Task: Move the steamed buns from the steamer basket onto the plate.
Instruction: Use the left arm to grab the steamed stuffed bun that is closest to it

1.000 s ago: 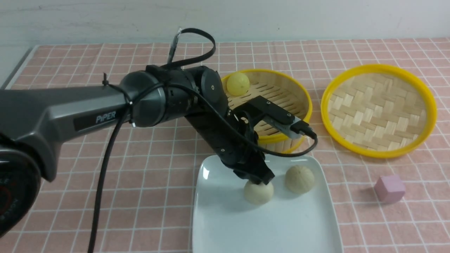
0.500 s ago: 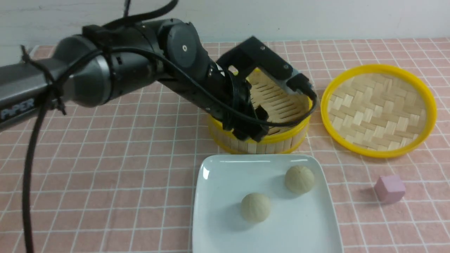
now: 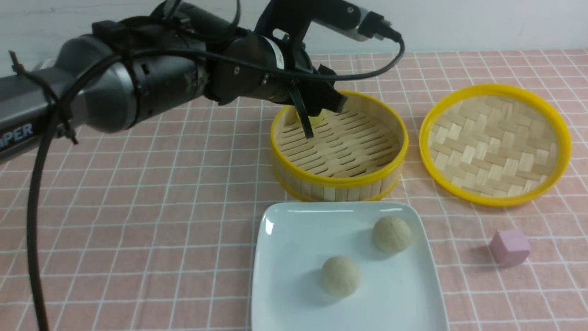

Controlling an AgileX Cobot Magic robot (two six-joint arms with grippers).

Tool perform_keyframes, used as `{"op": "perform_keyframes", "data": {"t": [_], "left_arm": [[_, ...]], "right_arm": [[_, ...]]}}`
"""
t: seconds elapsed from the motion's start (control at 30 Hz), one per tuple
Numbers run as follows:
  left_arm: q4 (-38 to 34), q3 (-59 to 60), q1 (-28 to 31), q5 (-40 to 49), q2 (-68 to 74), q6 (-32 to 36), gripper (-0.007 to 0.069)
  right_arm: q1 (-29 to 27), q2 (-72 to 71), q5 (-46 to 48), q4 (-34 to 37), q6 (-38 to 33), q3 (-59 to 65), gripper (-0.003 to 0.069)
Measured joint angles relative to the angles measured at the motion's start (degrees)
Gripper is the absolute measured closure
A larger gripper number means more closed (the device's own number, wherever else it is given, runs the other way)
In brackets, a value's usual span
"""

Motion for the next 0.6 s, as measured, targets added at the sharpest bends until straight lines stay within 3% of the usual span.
{"op": "perform_keyframes", "data": {"t": [0.13,0.27,0.43,0.53,0.6], "left_arm": [[8.0,-9.1,2.6,8.6,5.6,-6.9,0.0130],[9.6,-17.9,4.8,18.1,9.7,-6.3,0.0130],[9.0,-30.0,6.8,32.2,12.2,-2.3,0.0130],[7.9,-34.4,6.8,34.5,12.2,1.3,0.0130],[3.2,-36.7,6.8,34.9,12.2,6.9,0.0139]], "right_arm": [[0.0,0.0,0.0,0.0,0.0,0.0,0.0216],[0.0,0.0,0.0,0.2,0.0,0.0,0.0216],[0.0,0.0,-0.1,1.0,0.0,0.0,0.0216],[0.0,0.0,-0.1,1.1,0.0,0.0,0.0216],[0.0,0.0,-0.1,1.2,0.0,0.0,0.0216]]}}
